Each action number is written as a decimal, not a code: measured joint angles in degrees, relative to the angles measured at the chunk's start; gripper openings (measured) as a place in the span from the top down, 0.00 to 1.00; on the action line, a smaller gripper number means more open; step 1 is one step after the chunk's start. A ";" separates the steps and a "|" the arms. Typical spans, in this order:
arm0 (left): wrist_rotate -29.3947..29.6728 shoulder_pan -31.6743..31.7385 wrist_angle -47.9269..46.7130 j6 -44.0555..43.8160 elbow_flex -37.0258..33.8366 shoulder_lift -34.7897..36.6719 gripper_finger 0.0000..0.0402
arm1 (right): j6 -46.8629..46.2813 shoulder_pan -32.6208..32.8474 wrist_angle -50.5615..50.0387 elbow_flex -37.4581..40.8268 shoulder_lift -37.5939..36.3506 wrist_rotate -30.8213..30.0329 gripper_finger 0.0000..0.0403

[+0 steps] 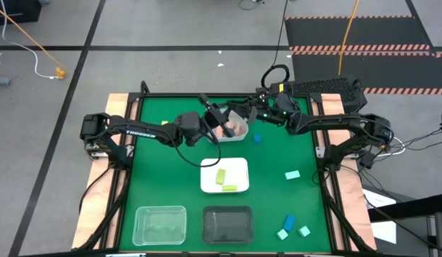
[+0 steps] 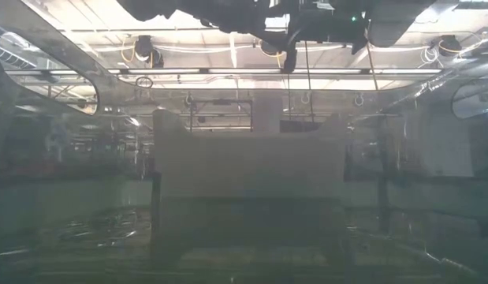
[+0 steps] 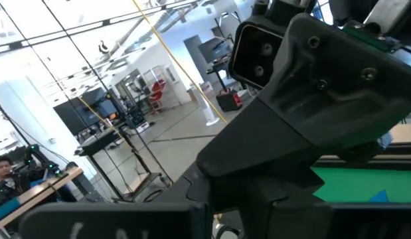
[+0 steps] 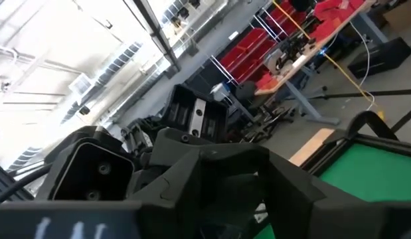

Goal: Sort & place blocks by color
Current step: Put the brown block into the gray bin, then put the top light blue block into the transparent bin

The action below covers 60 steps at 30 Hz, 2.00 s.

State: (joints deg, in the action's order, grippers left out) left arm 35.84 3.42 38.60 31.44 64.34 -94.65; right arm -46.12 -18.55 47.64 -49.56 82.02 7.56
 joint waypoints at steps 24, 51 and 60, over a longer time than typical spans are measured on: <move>8.93 -2.56 -12.22 -7.61 0.04 3.12 0.89 | 2.70 -7.26 -49.11 0.09 -16.23 6.08 0.68; -1.08 -2.78 -41.69 -35.44 0.02 8.52 0.89 | 17.55 13.17 -111.31 0.11 -21.40 11.86 0.62; -1.44 -3.66 -43.18 -40.90 0.02 8.52 0.80 | 32.74 17.20 -100.86 7.38 -20.92 11.92 0.46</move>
State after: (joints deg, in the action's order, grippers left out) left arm 34.40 -0.24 -4.58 -9.45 64.36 -86.13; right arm -13.38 -1.35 -53.22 -42.18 61.10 19.48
